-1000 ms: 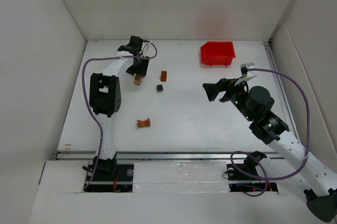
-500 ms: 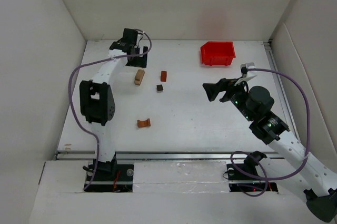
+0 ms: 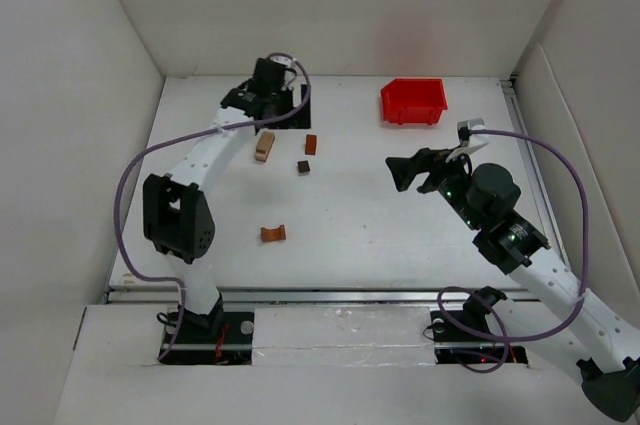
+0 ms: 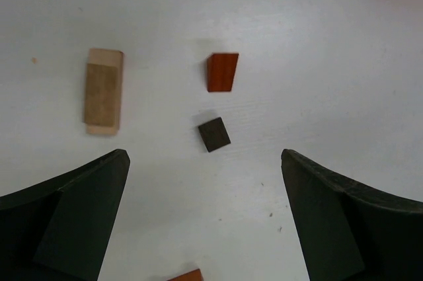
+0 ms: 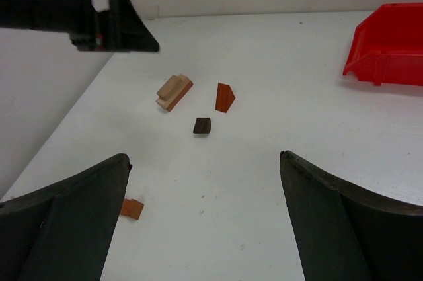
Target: Build the wood block tower
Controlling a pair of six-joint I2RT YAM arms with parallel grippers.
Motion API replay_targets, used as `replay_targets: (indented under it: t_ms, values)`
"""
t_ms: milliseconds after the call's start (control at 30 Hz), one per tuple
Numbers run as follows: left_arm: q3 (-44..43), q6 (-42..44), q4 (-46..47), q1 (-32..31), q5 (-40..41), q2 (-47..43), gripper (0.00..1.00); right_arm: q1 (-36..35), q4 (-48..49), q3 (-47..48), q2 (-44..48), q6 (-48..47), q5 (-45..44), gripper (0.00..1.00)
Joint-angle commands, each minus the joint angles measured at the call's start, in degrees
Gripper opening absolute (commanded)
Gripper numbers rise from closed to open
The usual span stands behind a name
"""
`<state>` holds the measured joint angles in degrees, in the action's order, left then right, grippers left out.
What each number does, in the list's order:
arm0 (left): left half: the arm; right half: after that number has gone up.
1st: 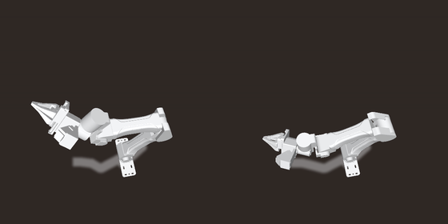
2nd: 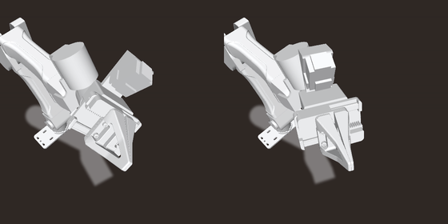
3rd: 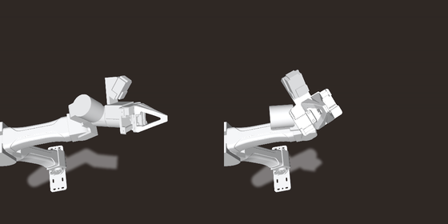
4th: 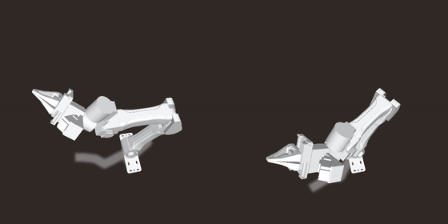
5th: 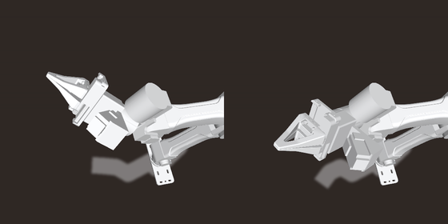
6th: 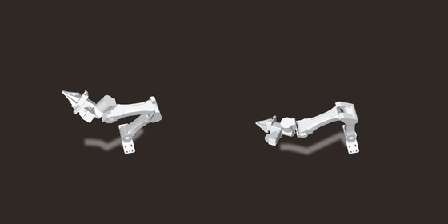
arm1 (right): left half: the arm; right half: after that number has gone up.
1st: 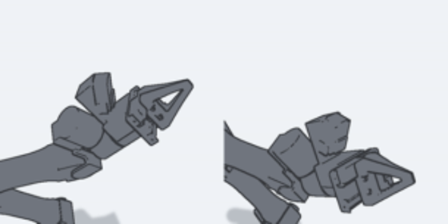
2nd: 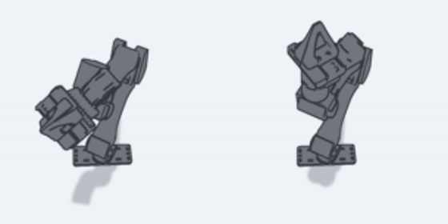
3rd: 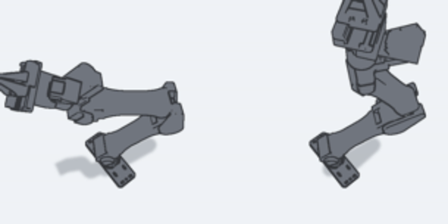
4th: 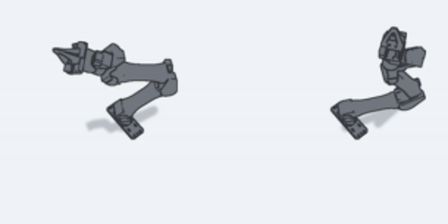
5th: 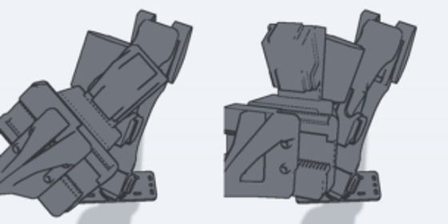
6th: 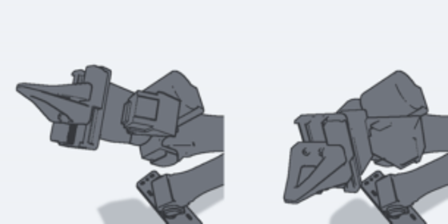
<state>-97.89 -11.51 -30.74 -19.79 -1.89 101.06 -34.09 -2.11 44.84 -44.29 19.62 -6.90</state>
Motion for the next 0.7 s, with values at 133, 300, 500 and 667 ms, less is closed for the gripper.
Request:
replay_targets:
  t_ms: [133,300,500,667]
  values:
    - [7.0,-12.03,2.08,-4.29,14.42,-4.71,0.99,-0.19,2.29,1.73,-8.77,0.06,-2.07,0.93]
    - [7.18,-16.6,-0.19,-3.77,20.07,-13.33,0.99,-6.85,4.13,6.3,-23.71,2.62,-7.67,0.87]
    - [14.46,-21.44,-0.19,0.1,18.85,-23.44,0.99,-9.85,-2.96,25.59,-51.65,3.32,-13.04,0.79]
    - [21.67,-20.84,0.32,0.1,18.33,-30.29,0.99,-11.18,-9.48,42.14,-71.58,2.44,-13.58,0.79]
